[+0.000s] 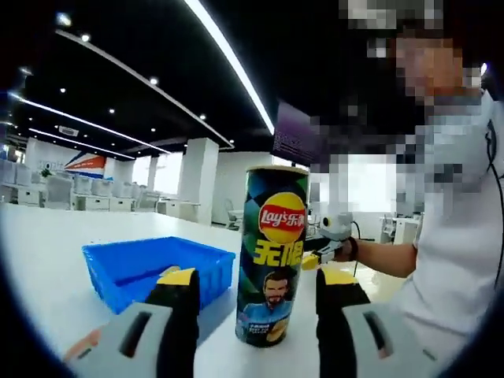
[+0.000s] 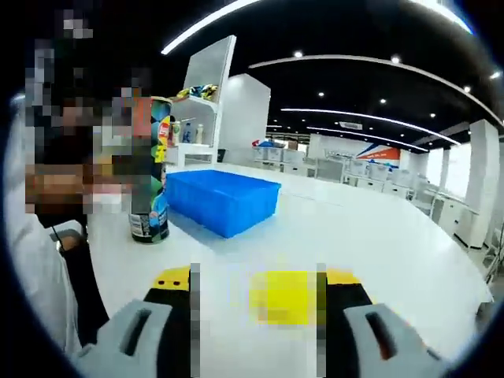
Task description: Open the lid of the chip container on the table, take out the chips, place them into the box in front of the container, and close the lid
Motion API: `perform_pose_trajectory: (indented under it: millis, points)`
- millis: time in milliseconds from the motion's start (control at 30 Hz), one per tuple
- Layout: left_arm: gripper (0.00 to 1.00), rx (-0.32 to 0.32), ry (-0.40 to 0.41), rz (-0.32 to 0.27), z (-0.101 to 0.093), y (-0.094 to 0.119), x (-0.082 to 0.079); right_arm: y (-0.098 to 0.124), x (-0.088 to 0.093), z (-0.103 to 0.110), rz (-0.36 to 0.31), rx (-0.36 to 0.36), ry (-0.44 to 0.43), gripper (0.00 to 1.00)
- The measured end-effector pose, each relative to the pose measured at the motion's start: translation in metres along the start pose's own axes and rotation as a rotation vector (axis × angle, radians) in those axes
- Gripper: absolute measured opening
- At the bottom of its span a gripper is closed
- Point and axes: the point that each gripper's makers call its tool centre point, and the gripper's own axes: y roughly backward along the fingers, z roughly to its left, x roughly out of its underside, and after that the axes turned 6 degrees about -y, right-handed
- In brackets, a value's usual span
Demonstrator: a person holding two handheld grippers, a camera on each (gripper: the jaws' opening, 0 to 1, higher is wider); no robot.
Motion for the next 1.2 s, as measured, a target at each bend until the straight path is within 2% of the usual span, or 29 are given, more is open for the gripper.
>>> perform_pose_trajectory:
  millis: [100, 167, 267, 367, 533, 633, 700, 800, 933, 1000, 1133, 1200]
  points:
    - [0.59, -0.028, -0.003, -0.032, -0.001, 0.015, -0.007, -0.008, 0.012, -0.01, 0.037, 0.02, -0.058, 0.62]
    - [0.59, -0.042, -0.042, -0.039, -0.005, 0.022, -0.011, -0.011, 0.016, -0.011, 0.044, 0.023, -0.051, 0.62]
    - [0.59, -0.047, -0.045, -0.051, -0.009, 0.03, -0.016, -0.014, 0.015, -0.008, 0.037, 0.003, -0.062, 0.65]
    - [0.59, -0.058, -0.061, -0.036, -0.011, 0.033, -0.011, -0.019, 0.019, -0.014, 0.059, 0.026, -0.053, 0.64]
    - [0.57, -0.069, -0.048, -0.029, -0.013, 0.033, -0.001, -0.026, 0.03, -0.02, 0.114, 0.053, -0.108, 0.61]
    - [0.56, -0.05, 0.039, -0.082, -0.017, 0.031, 0.0, -0.027, 0.024, -0.025, 0.075, 0.087, -0.137, 0.58]
    - [0.56, -0.066, 0.024, -0.076, -0.015, 0.032, 0.003, -0.028, 0.027, -0.025, 0.09, 0.088, -0.18, 0.58]
    - [0.55, -0.076, 0.025, -0.082, -0.014, 0.032, 0.001, -0.031, 0.033, -0.031, 0.127, 0.125, -0.175, 0.59]
    - [0.55, -0.074, 0.022, -0.082, -0.015, 0.031, 0.0, -0.031, 0.031, -0.029, 0.116, 0.115, -0.186, 0.59]
    - [0.55, -0.072, 0.022, -0.081, -0.016, 0.03, 0.0, -0.033, 0.032, -0.027, 0.123, 0.118, -0.157, 0.59]
    - [0.55, -0.066, 0.021, -0.073, -0.019, 0.028, 0.002, -0.035, 0.033, -0.022, 0.12, 0.1, -0.155, 0.59]
    - [0.54, -0.062, 0.013, -0.064, -0.022, 0.028, 0.003, -0.037, 0.037, -0.021, 0.136, 0.103, -0.155, 0.57]
